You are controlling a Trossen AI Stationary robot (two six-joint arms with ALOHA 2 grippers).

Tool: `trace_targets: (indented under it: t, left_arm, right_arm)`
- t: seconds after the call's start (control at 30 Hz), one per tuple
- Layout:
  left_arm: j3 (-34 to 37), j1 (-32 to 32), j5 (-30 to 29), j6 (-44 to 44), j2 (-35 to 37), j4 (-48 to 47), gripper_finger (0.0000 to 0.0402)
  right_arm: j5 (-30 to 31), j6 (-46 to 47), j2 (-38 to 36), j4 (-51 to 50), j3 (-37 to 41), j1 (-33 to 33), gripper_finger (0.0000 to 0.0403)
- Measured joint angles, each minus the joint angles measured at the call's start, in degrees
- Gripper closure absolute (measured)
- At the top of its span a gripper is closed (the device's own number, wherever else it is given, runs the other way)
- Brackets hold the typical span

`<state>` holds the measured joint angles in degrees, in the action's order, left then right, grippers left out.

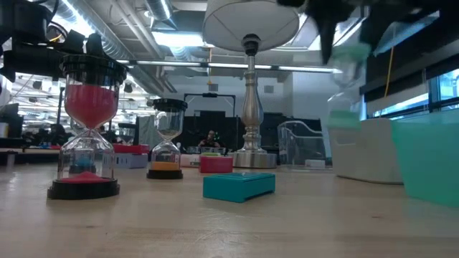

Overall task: Pick & Place Office items
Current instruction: Put the light blue hourglass into the light blue bin

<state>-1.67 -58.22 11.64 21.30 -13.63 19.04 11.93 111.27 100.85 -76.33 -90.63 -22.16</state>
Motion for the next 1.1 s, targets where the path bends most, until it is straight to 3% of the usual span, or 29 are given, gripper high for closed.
trace_targets:
  t: [0.43, 0.77, 1.1]
  left_arm:
    - [0.02, 0.0, -0.01, -0.01, -0.01, 0.01, 0.0176]
    - [0.02, -0.02, -0.02, 0.0, -0.02, 0.0, 0.0176]
    - [0.02, 0.01, 0.0, 0.0, -0.02, 0.01, 0.0176]
  right_arm:
    - [-5.02, 26.34, -3.4, -13.76, 0.0, -12.41, 0.0206]
    - [-13.97, 43.54, -3.4, -13.7, 3.51, -22.43, 0.0206]
    - [-14.8, 54.72, -3.38, -13.32, 9.79, -29.57, 0.0204]
